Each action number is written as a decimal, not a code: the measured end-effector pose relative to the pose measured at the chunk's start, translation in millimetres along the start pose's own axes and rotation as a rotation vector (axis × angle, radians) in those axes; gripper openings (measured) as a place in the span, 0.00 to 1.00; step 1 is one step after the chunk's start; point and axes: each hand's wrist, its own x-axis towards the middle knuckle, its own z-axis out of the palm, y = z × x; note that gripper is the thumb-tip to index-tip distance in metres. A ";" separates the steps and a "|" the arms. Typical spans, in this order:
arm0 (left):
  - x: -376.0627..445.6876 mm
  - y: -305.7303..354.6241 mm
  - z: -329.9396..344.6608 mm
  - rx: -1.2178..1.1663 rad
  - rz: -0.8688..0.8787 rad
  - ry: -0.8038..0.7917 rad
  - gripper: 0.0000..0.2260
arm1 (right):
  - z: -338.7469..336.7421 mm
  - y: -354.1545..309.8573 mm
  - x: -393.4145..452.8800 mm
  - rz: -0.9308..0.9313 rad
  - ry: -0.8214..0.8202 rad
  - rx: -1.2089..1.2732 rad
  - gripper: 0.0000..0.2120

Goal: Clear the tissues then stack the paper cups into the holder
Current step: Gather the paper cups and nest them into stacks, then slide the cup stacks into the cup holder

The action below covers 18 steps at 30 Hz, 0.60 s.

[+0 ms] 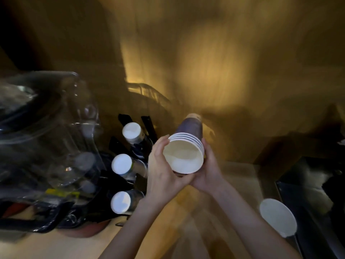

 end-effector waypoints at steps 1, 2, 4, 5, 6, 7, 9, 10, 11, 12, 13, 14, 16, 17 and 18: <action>6.4 0.6 -10.3 -0.027 -0.002 0.015 0.42 | 9.0 -4.6 6.3 -0.011 -0.036 -0.047 0.27; 12.5 1.5 -20.5 -0.085 -0.015 0.020 0.40 | 17.2 -9.5 12.6 -0.026 -0.053 -0.117 0.24; 22.6 1.6 -38.4 -0.270 -0.051 0.021 0.31 | 35.9 -19.9 22.0 -0.072 -0.063 -0.330 0.21; 27.8 0.8 -45.4 -0.367 -0.082 0.030 0.26 | 45.8 -24.9 27.2 -0.121 -0.058 -0.452 0.22; 33.8 -0.6 -52.3 -0.443 -0.129 0.049 0.23 | 54.5 -28.1 34.2 -0.194 -0.048 -0.564 0.24; 40.2 -3.1 -59.0 -0.494 -0.181 0.072 0.21 | 63.3 -30.8 42.0 -0.274 -0.045 -0.660 0.26; 53.9 -10.5 -72.4 -0.518 -0.259 0.112 0.23 | 80.1 -32.3 56.0 -0.414 -0.075 -0.812 0.31; 61.0 -13.9 -79.5 -0.501 -0.282 0.135 0.25 | 86.2 -31.5 62.3 -0.471 -0.091 -0.883 0.34; 68.2 -17.3 -86.1 -0.471 -0.290 0.157 0.28 | 90.3 -29.9 69.2 -0.520 -0.089 -0.961 0.36; 75.0 -18.9 -92.5 -0.434 -0.284 0.170 0.30 | 92.0 -27.2 76.9 -0.559 -0.077 -1.044 0.39; 82.0 -19.3 -98.9 -0.400 -0.266 0.175 0.31 | 92.2 -23.5 84.9 -0.588 -0.061 -1.121 0.41; 88.5 -18.6 -104.8 -0.364 -0.240 0.181 0.33 | 90.6 -19.1 93.3 -0.600 -0.052 -1.193 0.42; 100.6 -16.6 -115.8 -0.263 -0.177 0.210 0.35 | 88.0 -7.8 110.2 -0.579 -0.042 -1.320 0.42; 105.8 -15.9 -120.4 -0.207 -0.155 0.223 0.35 | 87.0 -1.8 117.9 -0.553 -0.033 -1.356 0.43; 109.2 -15.4 -123.8 -0.158 -0.140 0.222 0.34 | 86.5 4.0 124.1 -0.530 -0.027 -1.352 0.43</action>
